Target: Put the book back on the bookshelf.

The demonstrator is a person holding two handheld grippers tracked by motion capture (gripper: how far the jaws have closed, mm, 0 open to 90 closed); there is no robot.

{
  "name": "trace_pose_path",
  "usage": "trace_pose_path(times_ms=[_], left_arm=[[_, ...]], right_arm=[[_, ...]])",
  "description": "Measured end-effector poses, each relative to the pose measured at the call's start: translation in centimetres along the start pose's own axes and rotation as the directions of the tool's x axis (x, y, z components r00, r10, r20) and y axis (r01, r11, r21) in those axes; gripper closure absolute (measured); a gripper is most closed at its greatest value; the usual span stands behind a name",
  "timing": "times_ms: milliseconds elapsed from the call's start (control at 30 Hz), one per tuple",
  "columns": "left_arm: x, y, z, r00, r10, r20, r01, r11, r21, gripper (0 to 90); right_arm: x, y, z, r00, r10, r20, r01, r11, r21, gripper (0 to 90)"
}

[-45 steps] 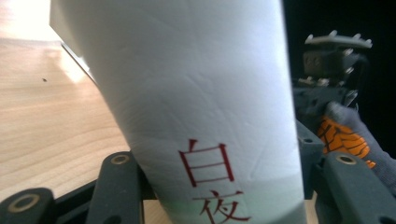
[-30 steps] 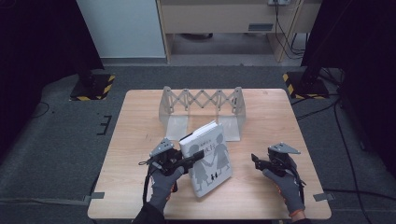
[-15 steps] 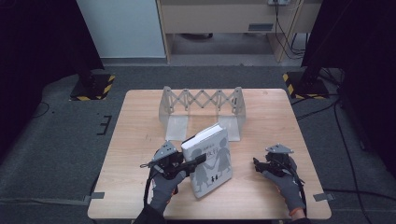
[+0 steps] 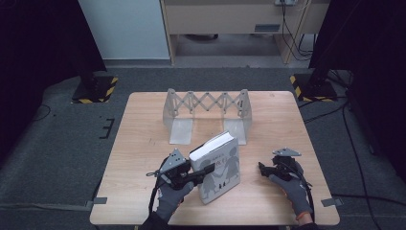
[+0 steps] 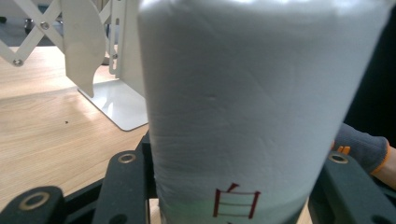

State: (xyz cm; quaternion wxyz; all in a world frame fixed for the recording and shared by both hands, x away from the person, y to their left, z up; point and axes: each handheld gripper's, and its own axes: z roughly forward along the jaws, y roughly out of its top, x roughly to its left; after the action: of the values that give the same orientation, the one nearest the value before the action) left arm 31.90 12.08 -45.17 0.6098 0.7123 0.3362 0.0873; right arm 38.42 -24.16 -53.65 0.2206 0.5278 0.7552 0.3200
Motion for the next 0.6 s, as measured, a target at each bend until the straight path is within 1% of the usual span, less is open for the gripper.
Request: trace_pose_path(times_ms=[67, 100, 367, 500, 600], left_arm=[[-0.21, -0.05, 0.00, 1.0000, 0.003, 0.003, -0.003, 1.0000, -0.002, 48.2], [-0.30, -0.08, 0.01, 1.0000, 0.006, 0.005, -0.006, 1.0000, -0.003, 48.1], [-0.69, -0.34, 0.03, 0.9992, 0.025, 0.032, -0.024, 0.9996, -0.011, 47.3], [-0.98, -0.56, 0.15, 0.9981, 0.054, 0.027, -0.054, 0.9983, -0.021, 47.4], [-0.93, -0.57, 0.12, 0.9987, 0.041, 0.031, -0.040, 0.9990, -0.022, 47.6]], right_arm=[[0.07, -0.04, 0.04, 1.0000, 0.003, 0.000, -0.003, 1.000, -0.005, 14.0], [0.07, -0.13, 0.11, 1.0000, -0.002, 0.005, 0.002, 1.000, -0.017, 14.0], [0.08, -0.18, 0.07, 1.0000, -0.005, 0.004, 0.005, 1.000, -0.016, 13.5], [0.14, -0.22, 0.05, 1.0000, 0.000, 0.007, 0.000, 1.000, -0.018, 13.1], [0.17, -0.23, 0.02, 1.0000, 0.002, 0.004, -0.002, 1.000, -0.016, 13.0]])
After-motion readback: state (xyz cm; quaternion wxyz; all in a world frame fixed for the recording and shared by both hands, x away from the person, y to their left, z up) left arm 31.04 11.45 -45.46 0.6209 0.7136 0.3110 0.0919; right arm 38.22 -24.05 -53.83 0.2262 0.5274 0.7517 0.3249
